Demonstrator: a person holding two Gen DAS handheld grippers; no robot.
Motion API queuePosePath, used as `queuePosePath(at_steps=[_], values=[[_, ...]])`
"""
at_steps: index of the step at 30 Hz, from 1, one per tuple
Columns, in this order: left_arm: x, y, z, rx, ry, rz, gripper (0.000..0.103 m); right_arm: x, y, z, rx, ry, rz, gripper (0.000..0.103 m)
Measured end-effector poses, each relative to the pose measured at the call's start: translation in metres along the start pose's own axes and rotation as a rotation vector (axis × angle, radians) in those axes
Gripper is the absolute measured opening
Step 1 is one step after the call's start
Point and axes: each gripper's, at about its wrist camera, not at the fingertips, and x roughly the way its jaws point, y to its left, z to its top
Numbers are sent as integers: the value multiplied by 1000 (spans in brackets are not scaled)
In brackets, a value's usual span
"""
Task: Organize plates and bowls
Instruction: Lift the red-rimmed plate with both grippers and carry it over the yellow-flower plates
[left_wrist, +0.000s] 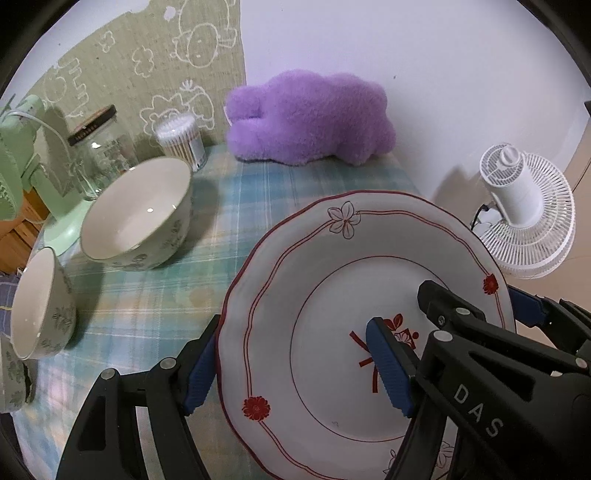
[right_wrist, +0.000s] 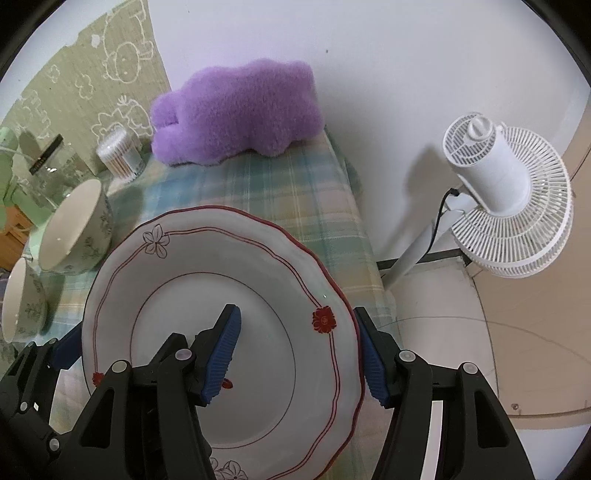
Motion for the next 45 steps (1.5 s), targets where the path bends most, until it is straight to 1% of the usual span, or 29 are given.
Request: queuePosePath(at_steps=[11,25,34,45], values=[[-52,-2,-10,8,-30,-35,77,-57,1,-13,29,-30,-25,65],[-114,9,-39,24,-53,-85,77,-129,9,-52,67,-63,-65,65],[-146,20,-68,52,-68,-123,77,-169,19,-85,94,-83,-95,65],[-166,24,-112,114,-62,-180,77,-195,24,-137,158,-92,-142,65]])
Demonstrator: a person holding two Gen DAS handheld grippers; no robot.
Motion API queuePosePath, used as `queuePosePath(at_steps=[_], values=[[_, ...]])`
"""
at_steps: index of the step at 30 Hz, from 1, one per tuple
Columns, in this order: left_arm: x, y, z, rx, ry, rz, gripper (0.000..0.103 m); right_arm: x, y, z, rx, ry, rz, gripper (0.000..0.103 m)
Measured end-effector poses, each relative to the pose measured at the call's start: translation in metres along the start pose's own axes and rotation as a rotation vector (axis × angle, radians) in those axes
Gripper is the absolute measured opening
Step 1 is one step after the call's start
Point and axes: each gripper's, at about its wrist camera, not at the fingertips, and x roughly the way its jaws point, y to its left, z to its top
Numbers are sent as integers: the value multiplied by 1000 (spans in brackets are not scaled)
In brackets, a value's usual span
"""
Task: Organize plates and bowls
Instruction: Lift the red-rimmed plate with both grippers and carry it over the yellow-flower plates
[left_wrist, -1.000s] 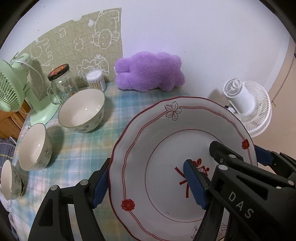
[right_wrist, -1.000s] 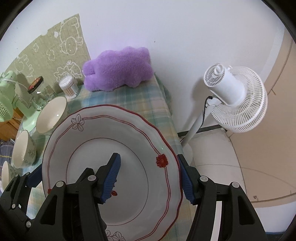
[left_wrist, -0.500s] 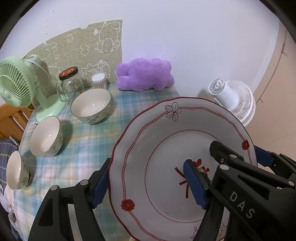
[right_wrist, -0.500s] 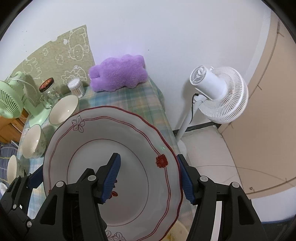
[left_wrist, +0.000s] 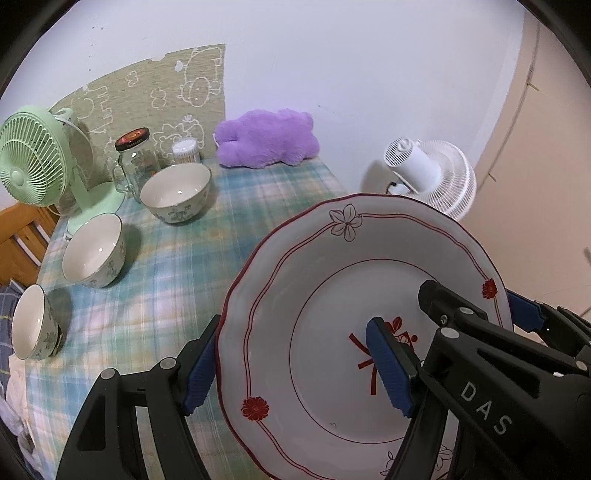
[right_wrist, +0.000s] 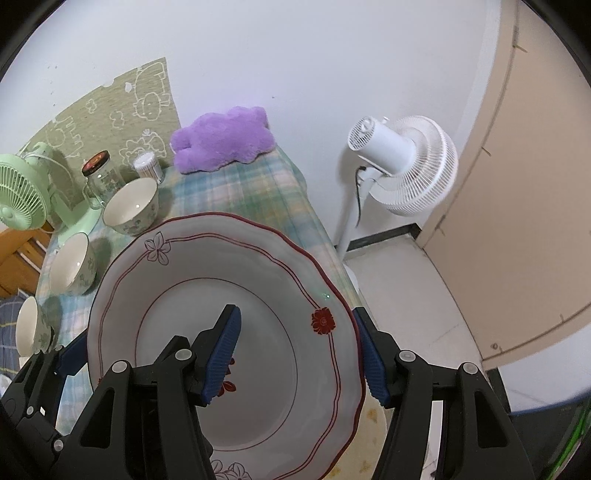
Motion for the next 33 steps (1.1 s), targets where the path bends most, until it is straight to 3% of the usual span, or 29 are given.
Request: queuePosePath(at_steps=[14,33], values=[[15,-19,-45,-21,80,0,76,15,-24,-46,-5,78,10,65],[49,-41,-83,-71,198,41,76,58,-47,-79,-59,227,25,65]])
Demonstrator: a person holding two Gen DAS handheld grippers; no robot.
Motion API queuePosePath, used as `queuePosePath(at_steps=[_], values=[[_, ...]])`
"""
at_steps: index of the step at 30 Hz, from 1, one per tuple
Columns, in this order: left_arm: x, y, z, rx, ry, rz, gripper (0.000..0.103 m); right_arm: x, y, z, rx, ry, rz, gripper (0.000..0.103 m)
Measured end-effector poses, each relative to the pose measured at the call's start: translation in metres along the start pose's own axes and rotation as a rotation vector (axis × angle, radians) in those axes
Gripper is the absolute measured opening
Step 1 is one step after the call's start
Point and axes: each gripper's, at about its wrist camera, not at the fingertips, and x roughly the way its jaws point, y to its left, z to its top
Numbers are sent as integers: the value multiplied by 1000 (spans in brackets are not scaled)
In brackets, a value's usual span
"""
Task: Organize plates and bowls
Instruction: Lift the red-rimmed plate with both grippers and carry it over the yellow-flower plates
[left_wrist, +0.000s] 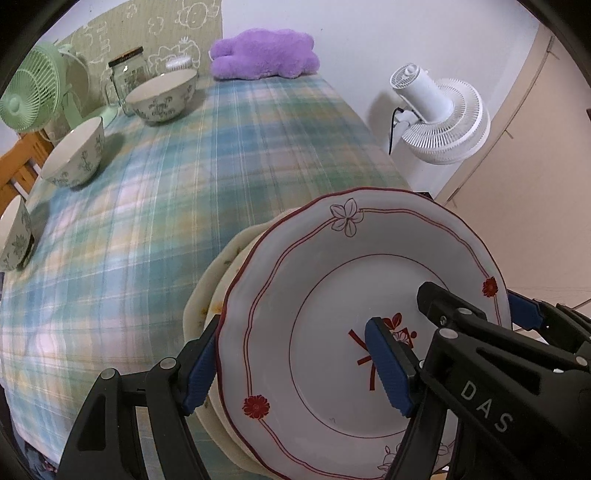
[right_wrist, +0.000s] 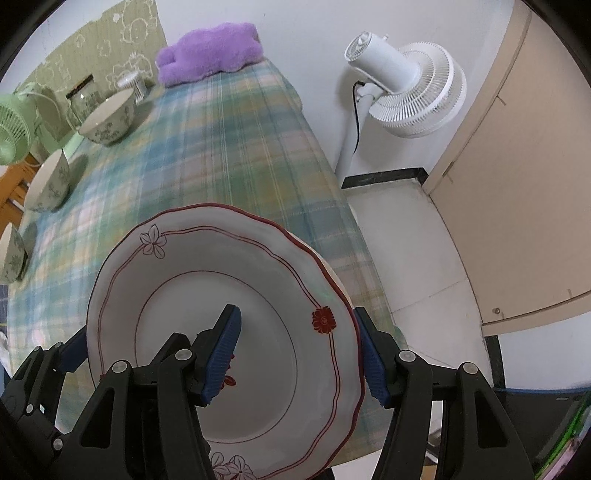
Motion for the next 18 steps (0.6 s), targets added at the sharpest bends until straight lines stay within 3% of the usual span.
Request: queuePosePath(at_steps=[18], values=[[15,-18,3,18,-8,82,76,27,-12,9,1,64,5,65]])
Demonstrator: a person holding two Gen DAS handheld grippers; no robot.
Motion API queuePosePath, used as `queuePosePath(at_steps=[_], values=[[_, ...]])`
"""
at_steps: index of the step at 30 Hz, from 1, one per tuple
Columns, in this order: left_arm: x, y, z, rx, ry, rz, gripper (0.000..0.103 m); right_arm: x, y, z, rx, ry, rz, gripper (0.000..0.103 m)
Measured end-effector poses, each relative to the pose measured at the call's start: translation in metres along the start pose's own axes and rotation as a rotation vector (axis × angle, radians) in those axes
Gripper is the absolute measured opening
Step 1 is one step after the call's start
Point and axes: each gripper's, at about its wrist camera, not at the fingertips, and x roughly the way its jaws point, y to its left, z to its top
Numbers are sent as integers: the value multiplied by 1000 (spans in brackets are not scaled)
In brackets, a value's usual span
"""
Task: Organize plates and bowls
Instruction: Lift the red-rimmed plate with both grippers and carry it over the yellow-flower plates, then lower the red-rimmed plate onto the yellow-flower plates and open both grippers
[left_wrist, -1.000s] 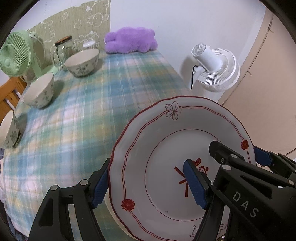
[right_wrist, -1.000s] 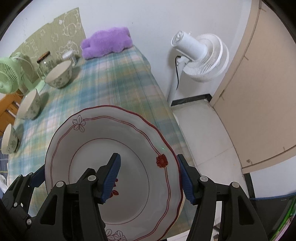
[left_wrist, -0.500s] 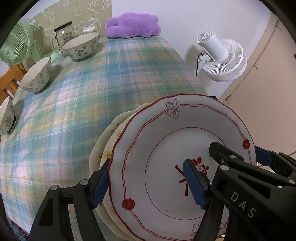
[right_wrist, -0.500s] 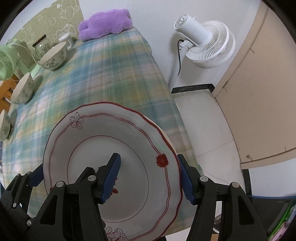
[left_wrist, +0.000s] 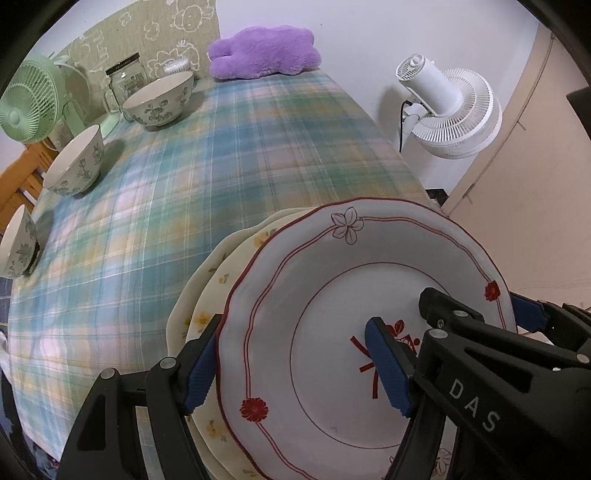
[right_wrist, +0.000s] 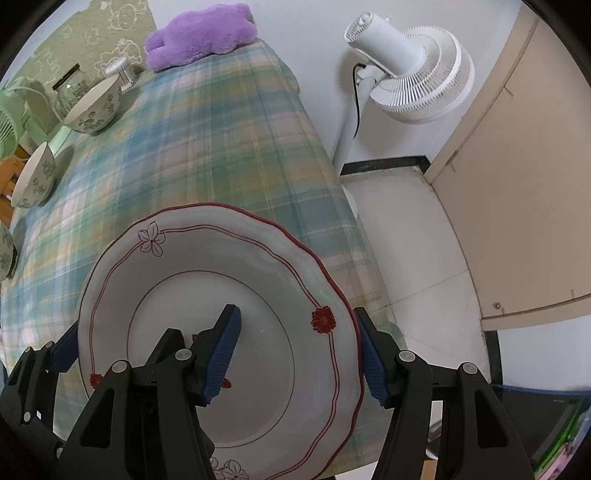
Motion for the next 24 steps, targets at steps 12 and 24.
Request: queuePosePath(at_steps=[12,24], values=[[4,-3,2,-1,19,35,85,5,-2,2,-7,14,26,65],[-3,4,0,-17,15,26,88,-6,-1,3,-78,-27,12,65]])
